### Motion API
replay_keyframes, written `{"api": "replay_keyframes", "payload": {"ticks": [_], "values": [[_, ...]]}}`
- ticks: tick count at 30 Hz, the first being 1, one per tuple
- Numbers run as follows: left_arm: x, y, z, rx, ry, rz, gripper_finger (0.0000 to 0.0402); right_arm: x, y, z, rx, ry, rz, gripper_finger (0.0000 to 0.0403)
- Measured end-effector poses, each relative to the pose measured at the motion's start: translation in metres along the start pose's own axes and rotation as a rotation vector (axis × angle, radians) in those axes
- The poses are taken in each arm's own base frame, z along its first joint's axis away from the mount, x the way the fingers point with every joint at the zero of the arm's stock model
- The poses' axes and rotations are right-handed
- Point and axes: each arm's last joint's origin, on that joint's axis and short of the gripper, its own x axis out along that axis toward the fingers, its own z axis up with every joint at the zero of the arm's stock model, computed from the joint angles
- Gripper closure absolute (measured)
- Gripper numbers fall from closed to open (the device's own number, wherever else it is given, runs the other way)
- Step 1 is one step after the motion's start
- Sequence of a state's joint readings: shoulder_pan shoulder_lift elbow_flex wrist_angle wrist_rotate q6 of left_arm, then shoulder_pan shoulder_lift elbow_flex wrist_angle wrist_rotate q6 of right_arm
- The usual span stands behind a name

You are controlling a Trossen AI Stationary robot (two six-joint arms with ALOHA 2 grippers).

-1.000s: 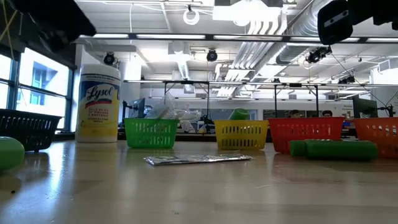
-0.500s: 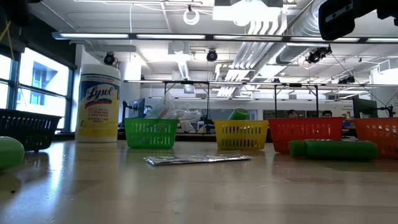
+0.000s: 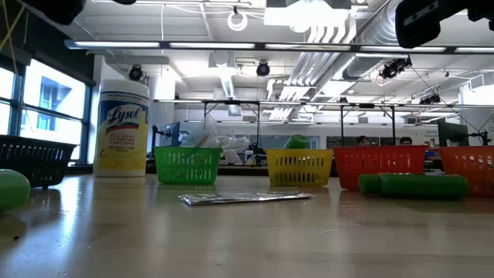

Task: Pick & Place Travel size toiletries
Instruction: Put the green shampoo into the yellow bin

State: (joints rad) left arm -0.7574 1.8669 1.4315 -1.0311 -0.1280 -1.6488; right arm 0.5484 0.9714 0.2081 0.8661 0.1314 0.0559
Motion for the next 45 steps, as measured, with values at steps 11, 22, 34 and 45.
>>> {"api": "replay_keyframes", "payload": {"ticks": [11,22,34,45], "values": [[0.018,-0.011,-0.003,-0.017,-0.010,-0.031,0.0123,0.000,0.000,0.000,0.000,0.001,0.000,0.0401],[0.030,-0.007,0.003,-0.224,-0.014,-0.037,0.0123,0.000,0.000,0.000,0.001,0.001,0.002,0.0401],[0.060,0.004,0.000,-0.298,0.004,-0.117,0.0125,0.000,0.000,-0.001,0.000,0.011,0.005,0.0401],[0.063,0.005,-0.001,-0.243,-0.002,-0.104,0.0251,0.000,0.000,-0.002,-0.009,0.025,-0.001,0.0401]]}}
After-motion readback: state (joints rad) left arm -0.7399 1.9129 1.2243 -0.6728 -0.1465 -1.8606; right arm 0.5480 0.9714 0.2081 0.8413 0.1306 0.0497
